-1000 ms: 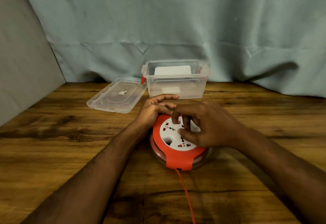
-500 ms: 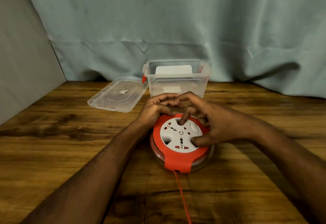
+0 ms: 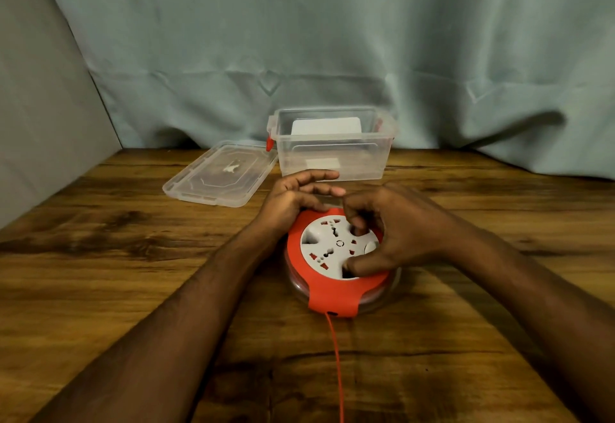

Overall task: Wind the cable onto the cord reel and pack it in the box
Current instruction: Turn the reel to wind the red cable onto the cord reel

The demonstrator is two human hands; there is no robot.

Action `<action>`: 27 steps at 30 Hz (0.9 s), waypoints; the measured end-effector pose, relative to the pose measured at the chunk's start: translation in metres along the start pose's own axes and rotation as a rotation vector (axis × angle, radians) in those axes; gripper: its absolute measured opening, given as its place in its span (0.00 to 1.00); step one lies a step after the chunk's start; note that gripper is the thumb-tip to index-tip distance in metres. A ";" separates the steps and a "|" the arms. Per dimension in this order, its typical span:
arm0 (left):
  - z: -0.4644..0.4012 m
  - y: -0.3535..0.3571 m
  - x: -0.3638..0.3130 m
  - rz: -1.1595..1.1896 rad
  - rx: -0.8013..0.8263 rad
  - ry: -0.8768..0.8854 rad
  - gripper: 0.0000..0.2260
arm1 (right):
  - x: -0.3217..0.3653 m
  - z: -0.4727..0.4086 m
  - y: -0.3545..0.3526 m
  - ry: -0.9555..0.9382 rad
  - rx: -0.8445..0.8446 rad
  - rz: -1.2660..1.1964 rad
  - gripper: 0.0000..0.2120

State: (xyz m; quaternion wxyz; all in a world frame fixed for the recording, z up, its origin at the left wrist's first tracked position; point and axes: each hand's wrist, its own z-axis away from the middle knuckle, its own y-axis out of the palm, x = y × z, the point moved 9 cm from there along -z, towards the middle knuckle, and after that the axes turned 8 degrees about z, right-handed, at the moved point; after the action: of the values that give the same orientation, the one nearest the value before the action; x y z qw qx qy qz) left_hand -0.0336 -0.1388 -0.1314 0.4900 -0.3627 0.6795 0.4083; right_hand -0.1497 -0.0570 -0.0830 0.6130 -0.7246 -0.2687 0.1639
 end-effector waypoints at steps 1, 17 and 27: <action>0.000 0.000 0.000 -0.001 0.000 0.000 0.26 | 0.001 0.000 0.000 -0.006 -0.004 0.007 0.23; 0.006 -0.006 -0.007 0.011 -0.091 0.064 0.20 | 0.007 -0.002 0.001 0.114 -0.129 0.059 0.31; 0.003 -0.006 -0.004 -0.001 -0.084 0.071 0.21 | 0.010 -0.004 -0.002 0.075 -0.213 0.078 0.17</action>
State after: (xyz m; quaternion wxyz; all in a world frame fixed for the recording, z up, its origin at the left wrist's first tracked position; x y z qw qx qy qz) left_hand -0.0258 -0.1383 -0.1294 0.4501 -0.3975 0.6787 0.4228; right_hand -0.1401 -0.0538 -0.0791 0.5355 -0.8011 -0.2333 0.1310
